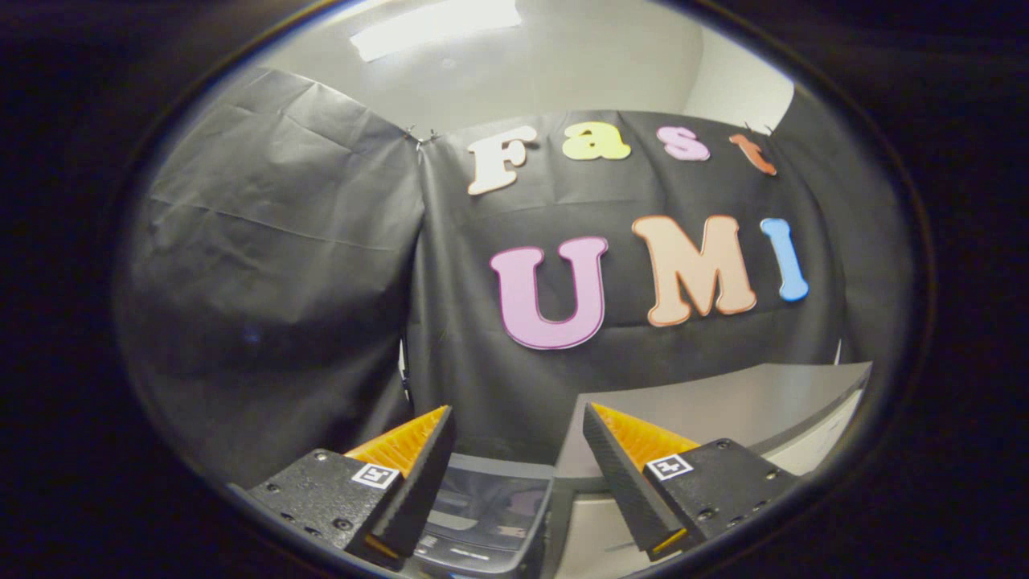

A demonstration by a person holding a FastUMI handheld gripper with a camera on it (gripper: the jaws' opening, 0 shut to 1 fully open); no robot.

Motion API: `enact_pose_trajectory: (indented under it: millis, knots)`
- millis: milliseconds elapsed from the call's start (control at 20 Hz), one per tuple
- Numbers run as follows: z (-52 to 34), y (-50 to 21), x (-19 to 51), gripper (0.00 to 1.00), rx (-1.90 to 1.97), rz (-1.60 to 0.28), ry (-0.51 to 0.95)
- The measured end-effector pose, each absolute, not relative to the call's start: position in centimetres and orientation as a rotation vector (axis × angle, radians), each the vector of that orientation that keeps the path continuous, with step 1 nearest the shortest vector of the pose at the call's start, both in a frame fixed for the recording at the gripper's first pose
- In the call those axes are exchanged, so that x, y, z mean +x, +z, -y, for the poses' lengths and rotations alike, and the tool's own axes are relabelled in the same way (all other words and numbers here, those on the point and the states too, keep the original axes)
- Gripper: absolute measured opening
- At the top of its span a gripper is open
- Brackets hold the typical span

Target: Put the clothes into the washing machine and then close the washing machine lid.

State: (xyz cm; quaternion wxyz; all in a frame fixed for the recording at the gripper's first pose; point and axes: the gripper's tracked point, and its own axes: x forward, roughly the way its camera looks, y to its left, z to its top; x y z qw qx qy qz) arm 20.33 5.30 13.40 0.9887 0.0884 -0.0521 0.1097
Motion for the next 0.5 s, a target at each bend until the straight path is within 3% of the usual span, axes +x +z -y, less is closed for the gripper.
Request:
enact_pose_trajectory:
  millis: [500]
  knots:
    - [1.8,10.9,13.5,0.96,0.051,0.249,0.131]
